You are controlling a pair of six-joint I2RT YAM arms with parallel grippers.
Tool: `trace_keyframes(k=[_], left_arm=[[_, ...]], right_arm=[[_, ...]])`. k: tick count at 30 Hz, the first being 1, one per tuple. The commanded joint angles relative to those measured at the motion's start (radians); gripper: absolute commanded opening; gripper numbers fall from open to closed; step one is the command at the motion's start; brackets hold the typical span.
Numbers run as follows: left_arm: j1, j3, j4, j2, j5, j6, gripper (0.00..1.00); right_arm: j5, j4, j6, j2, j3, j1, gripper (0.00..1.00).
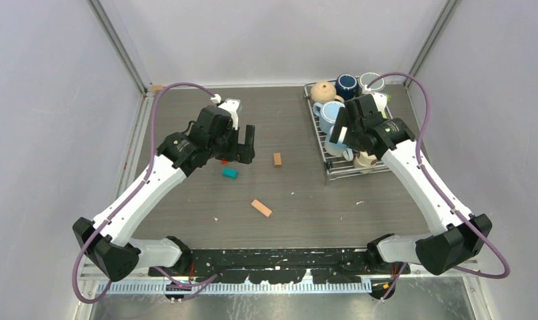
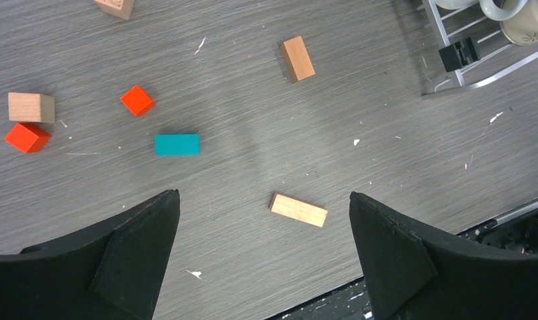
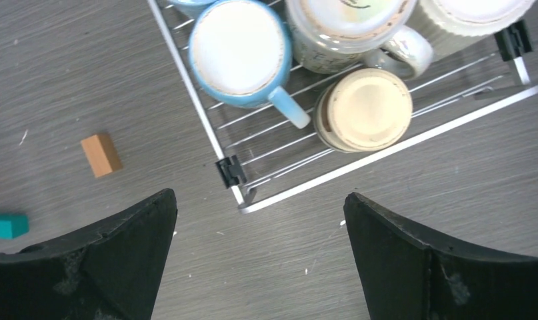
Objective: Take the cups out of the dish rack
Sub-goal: Unload the cup from the dish rack.
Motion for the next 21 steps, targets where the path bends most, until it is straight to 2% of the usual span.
trace_keyframes(k=[1,6,12,16,21], left_arm=[[-0.001,0.009,0.032,-0.035,0.042,0.013,1.00],[-0.001,0.015,0.038,-0.032,0.060,0.017,1.00],[-0.001,0.017,0.029,-0.037,0.071,0.018,1.00],[-0.002,0.012,0.024,-0.042,0.067,0.021,1.00],[-0.001,0.008,0.023,-0.042,0.063,0.022,1.00]], right_arm=[[0.030,-0.004,-0.013,0.010,0.032,-0.043,1.00],[-0.021,0.045,-0.058,0.050,0.023,-0.064,1.00],[-0.022,0.044,-0.063,0.073,-0.010,-0.184,1.00],[0.003,0.060,-0.067,0.067,-0.059,-0.230,1.00],[-0.041,0.119,-0.054,0.086,-0.120,-0.287,1.00]])
